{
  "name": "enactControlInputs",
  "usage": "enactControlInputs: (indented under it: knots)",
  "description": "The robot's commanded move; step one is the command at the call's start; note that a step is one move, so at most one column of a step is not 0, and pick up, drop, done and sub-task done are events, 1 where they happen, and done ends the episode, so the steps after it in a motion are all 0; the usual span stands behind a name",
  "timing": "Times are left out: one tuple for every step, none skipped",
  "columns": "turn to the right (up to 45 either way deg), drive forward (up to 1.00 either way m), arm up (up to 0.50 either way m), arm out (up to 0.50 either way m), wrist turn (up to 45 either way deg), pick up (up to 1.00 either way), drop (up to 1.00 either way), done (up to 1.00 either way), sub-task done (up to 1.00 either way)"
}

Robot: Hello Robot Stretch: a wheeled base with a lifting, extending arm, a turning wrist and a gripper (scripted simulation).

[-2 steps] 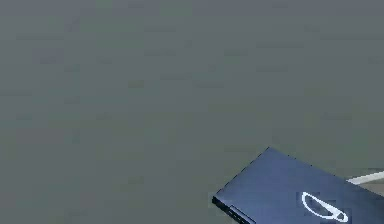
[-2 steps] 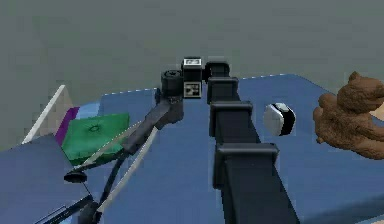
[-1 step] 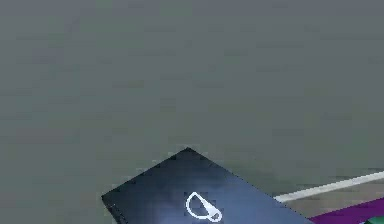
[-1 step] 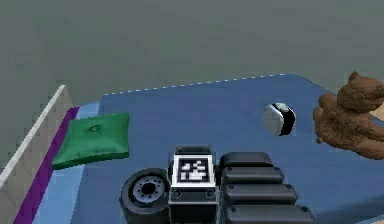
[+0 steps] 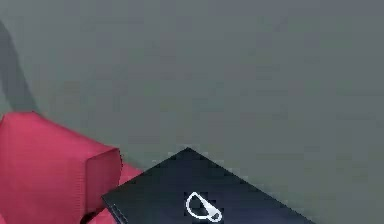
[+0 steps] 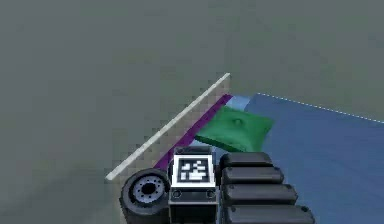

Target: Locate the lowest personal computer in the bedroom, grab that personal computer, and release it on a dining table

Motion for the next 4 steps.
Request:
enactControlInputs:
  knots:
    - [-45.0,0.0,0.0,0.0,0.0,0.0,0.0,0.0,0.0]
    - [-45.0,0.0,0.0,0.0,0.0,0.0,0.0,0.0,0.0]
    - [-39.0,0.0,0.0,0.0,0.0,0.0,0.0,0.0,0.0]
    - [0.0,0.6,0.0,0.0,0.0,0.0,0.0,0.0,0.0]
